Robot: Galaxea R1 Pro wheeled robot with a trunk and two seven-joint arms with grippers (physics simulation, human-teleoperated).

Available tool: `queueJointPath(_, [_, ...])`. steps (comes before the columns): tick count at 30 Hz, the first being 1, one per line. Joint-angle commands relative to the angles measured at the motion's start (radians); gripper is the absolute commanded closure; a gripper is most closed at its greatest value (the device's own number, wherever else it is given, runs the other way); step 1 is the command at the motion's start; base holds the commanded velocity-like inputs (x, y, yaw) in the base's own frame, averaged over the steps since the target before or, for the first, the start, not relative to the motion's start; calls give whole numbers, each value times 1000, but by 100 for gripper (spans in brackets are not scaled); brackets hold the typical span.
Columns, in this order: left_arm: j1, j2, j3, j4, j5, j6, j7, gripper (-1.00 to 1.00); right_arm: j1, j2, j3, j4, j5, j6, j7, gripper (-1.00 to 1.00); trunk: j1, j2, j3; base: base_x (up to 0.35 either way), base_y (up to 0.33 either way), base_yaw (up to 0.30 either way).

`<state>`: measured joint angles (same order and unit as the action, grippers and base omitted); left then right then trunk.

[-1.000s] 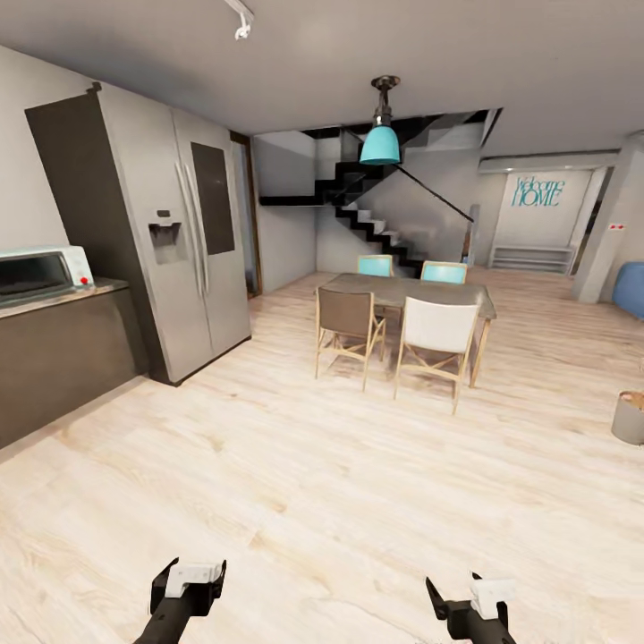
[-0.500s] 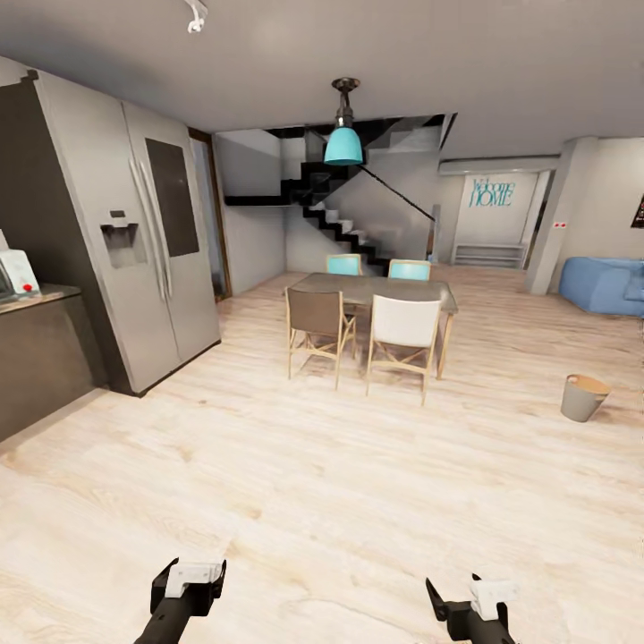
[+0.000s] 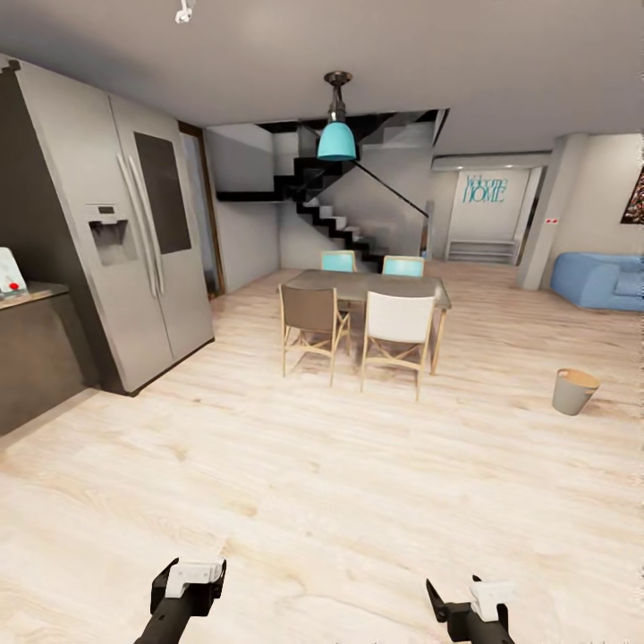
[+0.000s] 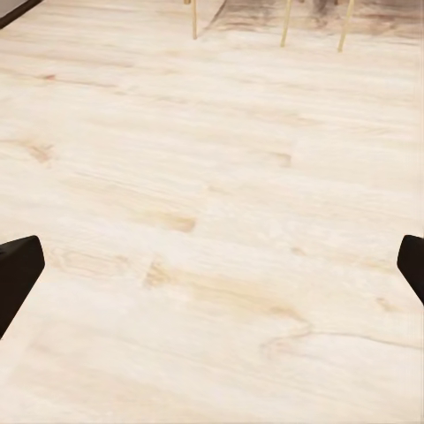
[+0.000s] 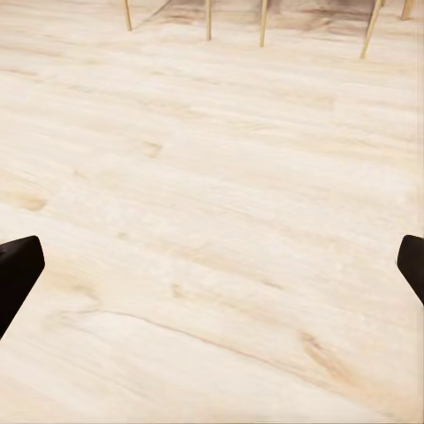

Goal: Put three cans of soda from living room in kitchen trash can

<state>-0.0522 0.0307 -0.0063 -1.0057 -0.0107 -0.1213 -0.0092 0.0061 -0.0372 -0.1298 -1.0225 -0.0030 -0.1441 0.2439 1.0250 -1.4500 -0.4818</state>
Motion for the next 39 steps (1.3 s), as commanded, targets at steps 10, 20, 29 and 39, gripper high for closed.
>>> queueJointPath(10, [0,0,0,0,-1,0,0,-100,0,0,-2,1,0,0,0,-100,0,0,-14,0,0,-138])
queueJointPath(20, [0,0,0,1,-2,-1,0,-100,0,1,2,2,0,0,0,-100,0,0,-19,4,0,-85])
queueJointPath(29, [0,0,-3,1,-4,0,2,-100,0,1,1,2,0,0,0,-100,0,0,-19,209,-30,-213])
queueJointPath(39, [0,0,-3,1,-5,0,2,-100,0,0,-1,2,0,-1,0,-100,0,0,-19,285,-137,-203])
